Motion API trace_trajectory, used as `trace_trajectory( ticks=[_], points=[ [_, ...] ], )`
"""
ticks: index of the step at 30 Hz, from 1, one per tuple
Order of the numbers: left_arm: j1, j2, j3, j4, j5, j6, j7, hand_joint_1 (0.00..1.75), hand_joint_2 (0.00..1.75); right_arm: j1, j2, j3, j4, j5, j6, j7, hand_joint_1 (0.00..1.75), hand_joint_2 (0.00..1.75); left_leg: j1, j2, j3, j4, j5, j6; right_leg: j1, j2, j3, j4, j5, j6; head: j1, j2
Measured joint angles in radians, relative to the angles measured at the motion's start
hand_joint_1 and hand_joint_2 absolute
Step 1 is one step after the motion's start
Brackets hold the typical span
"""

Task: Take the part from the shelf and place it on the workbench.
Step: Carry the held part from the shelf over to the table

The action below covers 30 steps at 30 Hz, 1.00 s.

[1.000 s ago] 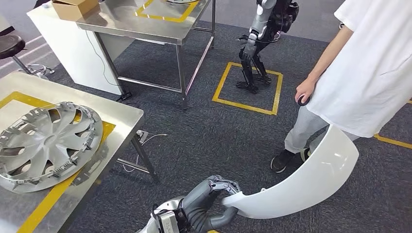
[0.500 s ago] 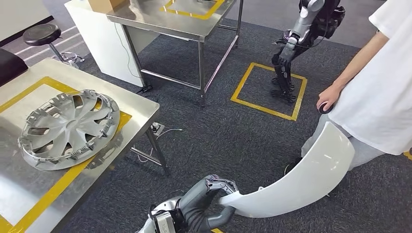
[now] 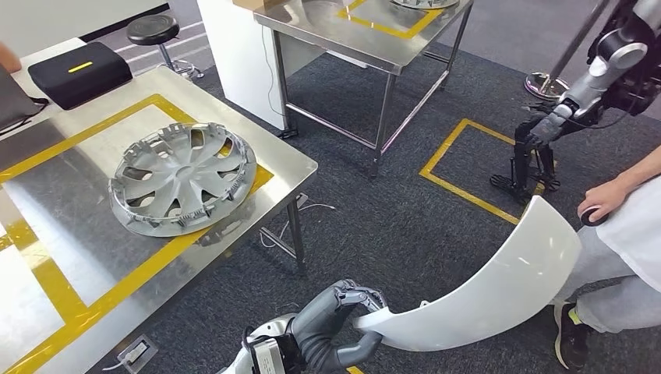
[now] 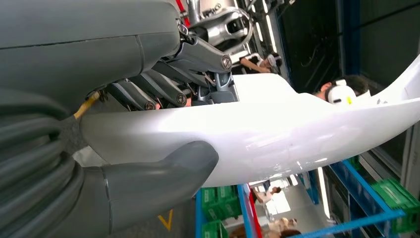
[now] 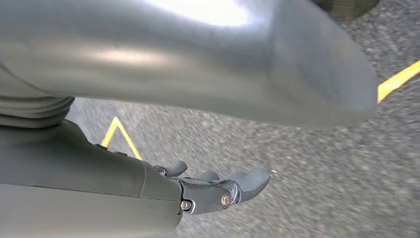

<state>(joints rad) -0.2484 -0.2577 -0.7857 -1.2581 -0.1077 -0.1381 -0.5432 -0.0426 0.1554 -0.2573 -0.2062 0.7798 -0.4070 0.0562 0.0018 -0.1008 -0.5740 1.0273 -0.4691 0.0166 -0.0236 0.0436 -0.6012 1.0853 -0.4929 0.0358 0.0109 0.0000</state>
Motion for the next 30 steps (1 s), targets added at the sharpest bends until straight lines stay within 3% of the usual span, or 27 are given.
trace_trajectory(
  ticks=[2, 4, 6, 8, 10, 11, 12, 14, 16, 17, 20, 22, 24, 26, 27, 28, 30],
  points=[
    [-0.001, 0.000, 0.000, 0.000, 0.000, 0.000, 0.000, 1.75, 1.75, -0.002, 0.000, 0.000, 0.000, 0.001, 0.000, 0.001, 0.00, 0.00, 0.000, -0.019, -0.006, 0.002, 0.001, -0.014, 0.001, 0.023, 0.024, -0.058, 0.014, -0.006, 0.001, 0.000],
    [-0.001, 0.001, 0.000, 0.000, 0.000, 0.000, 0.000, 1.75, 1.75, -0.004, 0.000, 0.000, 0.000, 0.001, 0.000, 0.003, 0.00, 0.00, 0.001, -0.034, -0.012, -0.003, 0.005, -0.029, 0.003, 0.006, 0.025, -0.062, 0.016, -0.018, 0.000, 0.000],
    [-0.001, 0.001, 0.000, 0.000, 0.000, 0.000, 0.000, 1.75, 1.75, -0.006, 0.000, -0.001, 0.000, 0.001, 0.000, 0.003, 0.00, 0.00, 0.000, 0.002, -0.025, 0.017, -0.011, -0.039, 0.002, -0.016, 0.028, -0.069, 0.021, -0.033, -0.006, 0.000],
    [-0.002, 0.002, -0.001, 0.000, 0.000, 0.000, 0.000, 1.75, 1.75, -0.004, 0.000, -0.001, 0.000, 0.001, 0.000, 0.002, 0.00, 0.00, -0.001, 0.066, -0.073, 0.118, -0.072, -0.045, 0.003, -0.043, 0.029, -0.073, 0.022, -0.045, -0.015, 0.000],
    [-0.002, 0.002, -0.001, 0.002, 0.000, 0.000, 0.000, 1.75, 1.75, 0.001, -0.001, -0.001, 0.000, 0.001, 0.000, 0.003, 0.00, 0.00, 0.001, 0.089, -0.136, 0.250, -0.130, -0.052, 0.006, -0.074, 0.029, -0.072, 0.020, -0.050, -0.020, 0.000],
    [-0.001, 0.002, -0.001, 0.003, 0.000, 0.000, 0.000, 1.75, 1.75, 0.002, -0.001, -0.001, 0.000, 0.001, 0.000, 0.003, 0.00, 0.00, 0.002, 0.091, -0.151, 0.284, -0.136, -0.054, 0.007, -0.089, 0.029, -0.072, 0.019, -0.051, -0.021, 0.000],
    [0.000, 0.003, -0.001, 0.004, 0.000, 0.000, 0.000, 1.75, 1.75, 0.003, -0.001, -0.001, 0.000, 0.001, 0.000, 0.003, 0.00, 0.00, 0.002, 0.095, -0.144, 0.274, -0.121, -0.054, 0.007, -0.103, 0.029, -0.072, 0.018, -0.050, -0.021, 0.000],
    [0.000, 0.003, -0.001, 0.005, 0.000, 0.000, 0.000, 1.75, 1.75, 0.001, -0.001, -0.001, 0.000, 0.001, 0.000, 0.003, 0.00, 0.00, 0.002, 0.120, -0.078, 0.152, -0.057, -0.052, 0.007, -0.128, 0.033, -0.070, 0.015, -0.046, -0.023, 0.000],
    [-0.001, 0.002, -0.001, 0.005, 0.001, 0.000, 0.000, 1.75, 1.75, 0.000, -0.001, -0.001, 0.000, 0.001, 0.001, 0.002, 0.00, 0.00, -0.001, 0.155, -0.015, 0.034, -0.016, -0.041, 0.011, -0.147, 0.038, -0.066, 0.010, -0.036, -0.023, 0.000],
    [-0.001, 0.002, -0.001, 0.005, 0.001, 0.000, 0.000, 1.75, 1.75, 0.000, -0.001, -0.001, 0.000, 0.001, 0.002, 0.002, 0.00, 0.00, -0.003, 0.165, -0.002, 0.007, -0.010, -0.035, 0.013, -0.154, 0.039, -0.065, 0.008, -0.030, -0.022, 0.000],
    [-0.002, 0.001, -0.001, 0.007, 0.001, 0.001, 0.000, 1.75, 1.75, -0.005, -0.001, -0.001, 0.000, 0.004, 0.004, 0.000, 0.00, 0.00, -0.006, 0.137, -0.006, 0.000, -0.005, -0.013, 0.009, -0.168, 0.045, -0.065, 0.006, -0.011, -0.018, 0.000],
    [-0.003, 0.000, -0.002, 0.009, 0.002, 0.003, 0.000, 1.75, 1.75, -0.007, -0.001, -0.001, 0.000, 0.008, 0.005, -0.001, 0.00, 0.00, -0.001, 0.115, -0.006, -0.007, 0.004, 0.000, 0.005, -0.121, 0.031, -0.024, -0.025, 0.002, -0.014, 0.000],
    [-0.005, -0.002, -0.002, 0.012, 0.004, 0.003, 0.000, 1.75, 1.75, -0.006, -0.002, -0.001, 0.000, 0.010, 0.006, 0.001, 0.00, 0.00, 0.002, 0.094, -0.007, -0.008, 0.009, 0.008, 0.003, -0.063, -0.023, 0.092, -0.090, 0.008, -0.006, 0.000],
    [-0.005, -0.002, -0.003, 0.016, 0.004, 0.003, 0.000, 1.75, 1.75, -0.002, -0.002, -0.001, 0.000, 0.010, 0.006, 0.003, 0.00, 0.00, 0.002, 0.067, -0.012, -0.004, 0.011, 0.010, 0.004, -0.049, -0.079, 0.202, -0.128, 0.008, -0.002, 0.000],
    [-0.004, -0.002, -0.003, 0.019, 0.004, 0.003, 0.000, 1.75, 1.75, 0.000, -0.002, -0.001, 0.000, 0.009, 0.006, 0.003, 0.00, 0.00, 0.001, 0.052, -0.014, -0.002, 0.011, 0.009, 0.004, -0.048, -0.086, 0.210, -0.118, 0.007, -0.001, 0.000],
    [-0.004, -0.002, -0.003, 0.020, 0.004, 0.004, 0.000, 1.75, 1.75, 0.001, -0.002, -0.001, 0.000, 0.009, 0.006, 0.003, 0.00, 0.00, 0.001, 0.037, -0.015, 0.001, 0.012, 0.008, 0.003, -0.044, -0.074, 0.177, -0.090, 0.005, 0.000, 0.000],
    [-0.005, -0.002, -0.003, 0.022, 0.004, 0.004, 0.000, 1.75, 1.75, 0.001, -0.003, -0.001, 0.000, 0.010, 0.006, 0.003, 0.00, 0.00, 0.002, 0.010, -0.016, 0.005, 0.012, 0.002, 0.001, -0.017, -0.011, 0.043, -0.023, 0.001, 0.002, 0.000]
  ],
)
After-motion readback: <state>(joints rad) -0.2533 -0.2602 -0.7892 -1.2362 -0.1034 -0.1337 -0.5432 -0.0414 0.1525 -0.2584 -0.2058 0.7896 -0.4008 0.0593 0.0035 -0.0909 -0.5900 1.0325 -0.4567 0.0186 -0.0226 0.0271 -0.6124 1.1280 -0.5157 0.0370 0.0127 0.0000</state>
